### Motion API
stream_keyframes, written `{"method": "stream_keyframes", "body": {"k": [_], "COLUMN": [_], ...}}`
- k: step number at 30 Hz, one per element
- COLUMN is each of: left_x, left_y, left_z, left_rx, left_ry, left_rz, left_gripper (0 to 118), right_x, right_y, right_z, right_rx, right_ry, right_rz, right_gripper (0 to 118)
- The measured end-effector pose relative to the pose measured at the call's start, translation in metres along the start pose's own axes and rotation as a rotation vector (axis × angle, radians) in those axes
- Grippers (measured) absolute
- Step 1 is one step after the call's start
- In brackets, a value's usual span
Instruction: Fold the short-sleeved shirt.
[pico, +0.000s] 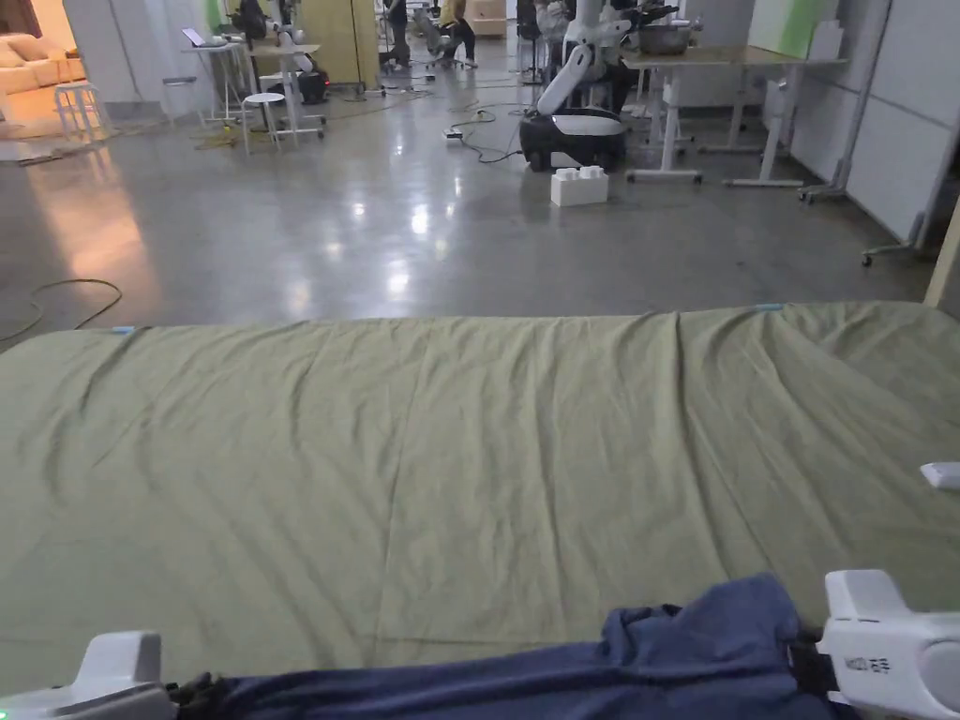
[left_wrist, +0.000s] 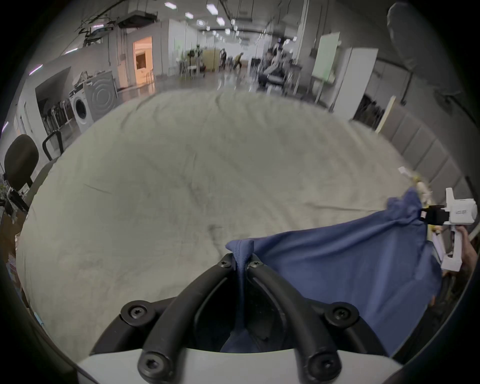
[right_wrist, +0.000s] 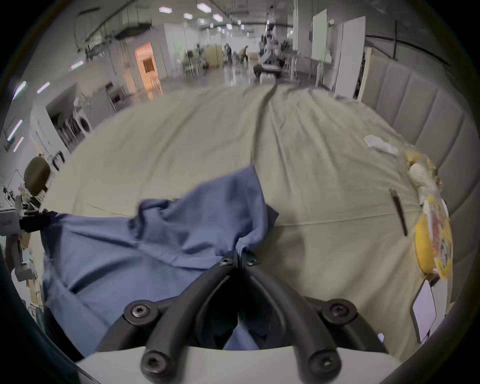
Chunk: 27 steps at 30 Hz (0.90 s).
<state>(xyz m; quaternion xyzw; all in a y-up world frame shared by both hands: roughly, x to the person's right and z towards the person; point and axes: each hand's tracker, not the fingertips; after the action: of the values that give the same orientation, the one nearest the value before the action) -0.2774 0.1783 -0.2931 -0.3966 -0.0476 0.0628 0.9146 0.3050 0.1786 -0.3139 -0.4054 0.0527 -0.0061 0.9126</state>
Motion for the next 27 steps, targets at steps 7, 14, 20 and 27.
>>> {"method": "stream_keyframes", "body": {"k": [7,14,20,27], "left_x": [-0.027,-0.032,-0.029,-0.001], "left_y": [-0.086,-0.158,-0.175,-0.141], "left_z": [0.118,0.120,0.095,0.188], "left_rx": [0.108,-0.017,-0.070,0.257], "left_ry": [-0.013,-0.041,0.069,0.091], "left_rz": [0.004,0.151,0.093,-0.051], "left_gripper": [5,7,86,86], "right_x": [0.005,-0.015,-0.002,-0.001], "right_y": [-0.092,-0.186,-0.204,-0.188], "right_z": [0.131,0.150,0.122,0.193], "right_rx": [0.117,0.032,-0.011,0.230], "right_ry": [0.002,0.006,-0.043,-0.079], "right_rz": [-0.082,-0.171,-0.188,-0.172], "right_gripper": [2,2,78,77]}}
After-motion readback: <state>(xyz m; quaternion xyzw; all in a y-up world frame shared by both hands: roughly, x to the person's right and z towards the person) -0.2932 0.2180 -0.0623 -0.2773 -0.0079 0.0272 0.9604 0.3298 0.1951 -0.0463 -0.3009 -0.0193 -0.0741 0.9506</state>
